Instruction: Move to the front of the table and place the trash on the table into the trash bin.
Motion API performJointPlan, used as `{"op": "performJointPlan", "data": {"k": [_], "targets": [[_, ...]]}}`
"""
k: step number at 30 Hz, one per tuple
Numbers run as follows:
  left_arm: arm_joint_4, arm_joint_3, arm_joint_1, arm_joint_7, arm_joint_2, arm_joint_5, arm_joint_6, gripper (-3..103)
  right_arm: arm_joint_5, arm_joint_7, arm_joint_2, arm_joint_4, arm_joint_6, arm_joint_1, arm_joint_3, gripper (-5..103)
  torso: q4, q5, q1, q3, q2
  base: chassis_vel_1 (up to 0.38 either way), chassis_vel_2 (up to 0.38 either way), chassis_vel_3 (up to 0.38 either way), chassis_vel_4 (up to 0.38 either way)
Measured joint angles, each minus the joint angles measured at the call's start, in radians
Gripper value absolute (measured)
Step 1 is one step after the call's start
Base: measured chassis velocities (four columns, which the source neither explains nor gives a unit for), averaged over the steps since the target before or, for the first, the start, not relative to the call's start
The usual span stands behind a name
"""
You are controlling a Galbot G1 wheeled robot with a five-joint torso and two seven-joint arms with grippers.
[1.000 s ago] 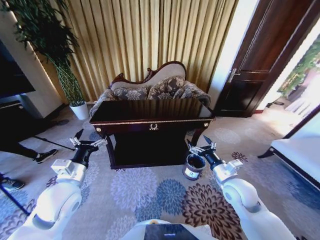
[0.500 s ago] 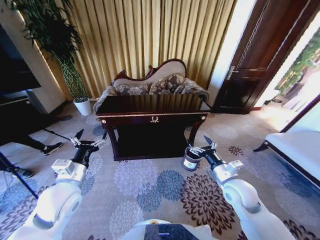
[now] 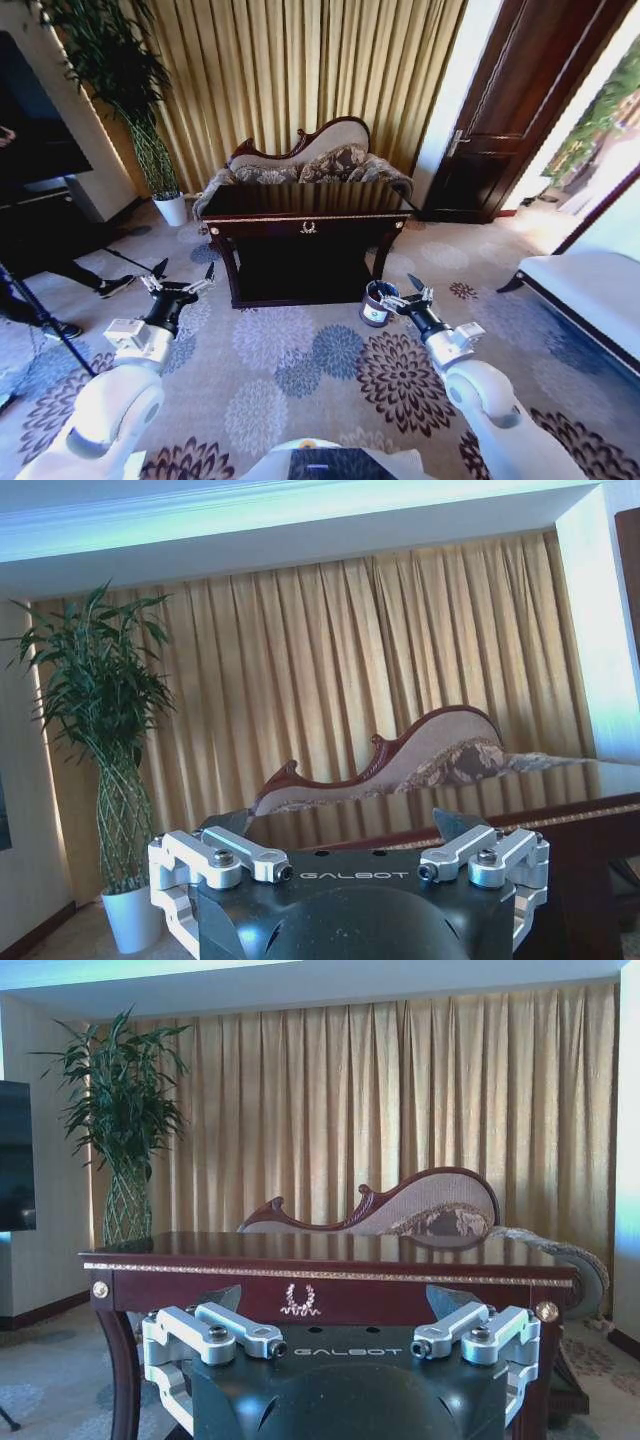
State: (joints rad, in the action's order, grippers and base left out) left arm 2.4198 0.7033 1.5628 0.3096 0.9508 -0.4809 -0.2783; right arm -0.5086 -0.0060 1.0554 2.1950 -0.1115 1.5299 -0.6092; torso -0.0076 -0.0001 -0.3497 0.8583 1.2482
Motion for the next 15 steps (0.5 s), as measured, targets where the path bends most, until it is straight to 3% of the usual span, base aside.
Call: {"op": "performJointPlan", "data": {"k": [15], "targets": [[0.006, 0.002, 0.012, -0.002, 0.000, -0.001, 0.013, 100, 0.006, 0.000, 0.008, 0.002, 0.012, 0.010, 0.000, 100, 0.0000, -0.0004, 0.000, 0.000, 0.000, 0.185, -0.184, -0.181, 0.191]]}}
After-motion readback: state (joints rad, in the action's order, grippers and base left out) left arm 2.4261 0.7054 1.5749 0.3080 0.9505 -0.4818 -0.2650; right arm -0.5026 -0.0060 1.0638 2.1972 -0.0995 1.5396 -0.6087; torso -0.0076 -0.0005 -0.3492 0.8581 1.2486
